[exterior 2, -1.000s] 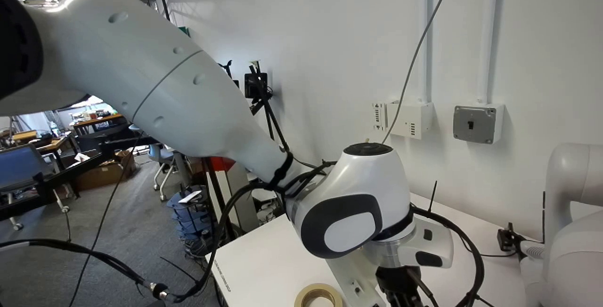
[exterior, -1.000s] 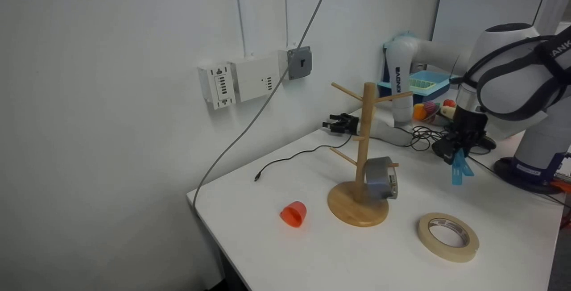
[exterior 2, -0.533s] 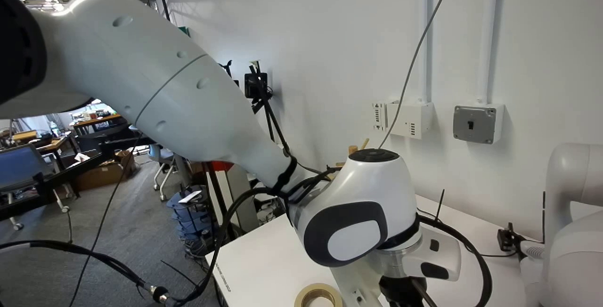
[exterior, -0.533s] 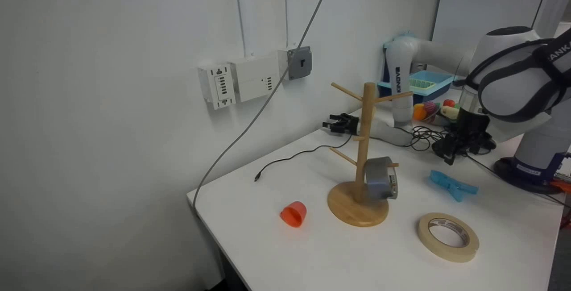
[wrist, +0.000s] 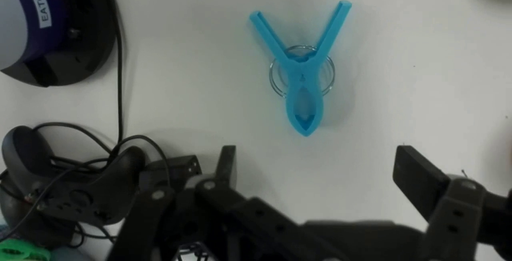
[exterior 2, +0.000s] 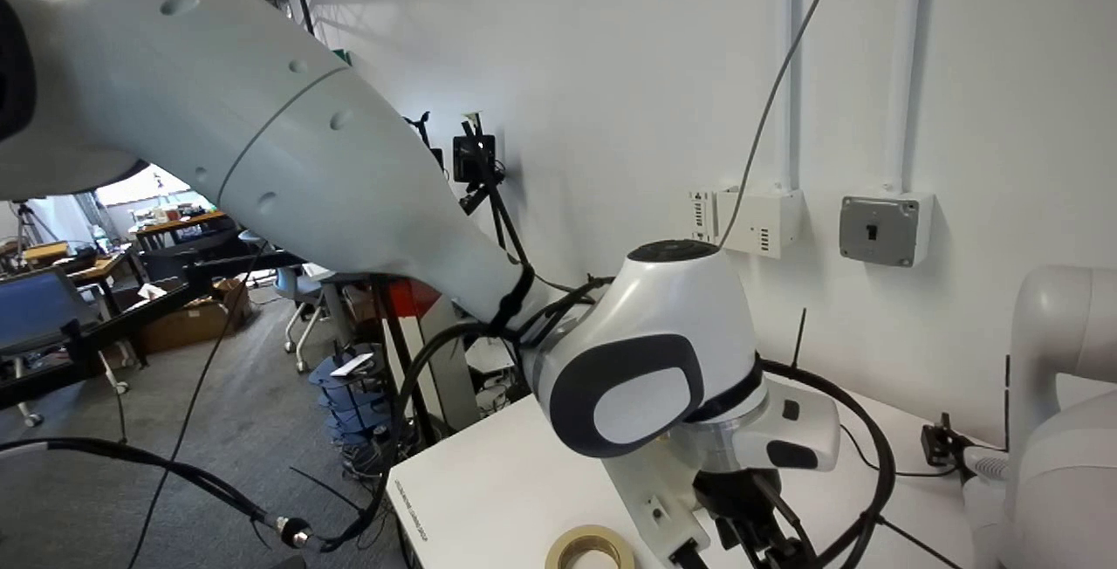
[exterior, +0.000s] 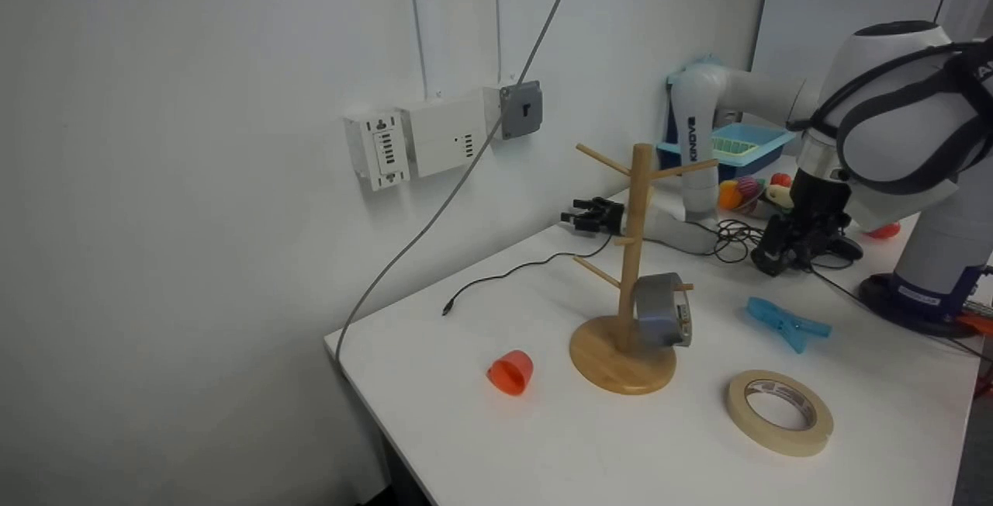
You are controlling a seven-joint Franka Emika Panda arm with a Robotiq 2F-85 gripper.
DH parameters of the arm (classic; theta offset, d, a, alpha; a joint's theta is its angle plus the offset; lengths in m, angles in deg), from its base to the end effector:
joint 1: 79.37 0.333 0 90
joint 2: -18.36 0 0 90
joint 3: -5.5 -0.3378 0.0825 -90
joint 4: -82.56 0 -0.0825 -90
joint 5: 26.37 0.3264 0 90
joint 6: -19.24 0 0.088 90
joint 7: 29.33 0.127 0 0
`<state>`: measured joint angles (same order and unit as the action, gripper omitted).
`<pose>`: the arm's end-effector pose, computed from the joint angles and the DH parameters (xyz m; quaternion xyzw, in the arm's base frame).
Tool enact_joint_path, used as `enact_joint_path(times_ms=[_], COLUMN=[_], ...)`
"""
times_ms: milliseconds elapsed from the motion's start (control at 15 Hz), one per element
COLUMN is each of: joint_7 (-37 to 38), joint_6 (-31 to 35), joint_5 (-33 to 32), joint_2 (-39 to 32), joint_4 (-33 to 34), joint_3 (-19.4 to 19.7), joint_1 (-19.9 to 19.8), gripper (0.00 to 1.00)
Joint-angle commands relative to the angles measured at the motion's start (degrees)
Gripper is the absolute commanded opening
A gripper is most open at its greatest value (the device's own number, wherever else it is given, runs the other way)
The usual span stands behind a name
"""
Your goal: Remove the peg and gray tape one at a time from the wooden holder and put them on the table
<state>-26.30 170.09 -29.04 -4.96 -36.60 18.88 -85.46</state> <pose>0.5491 -0.1857 0.2949 0.9820 -0.1626 0.0684 0.0684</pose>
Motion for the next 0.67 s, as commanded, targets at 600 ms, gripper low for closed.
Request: enact_joint_path(times_ms=[600], joint_7=[0.5], joint_6=[8.7], joint_5=[-2.0], joint_2=[18.6], joint_4=[-16.0], joint_3=[-5.9], joint_1=[2.9], gripper=[1.0])
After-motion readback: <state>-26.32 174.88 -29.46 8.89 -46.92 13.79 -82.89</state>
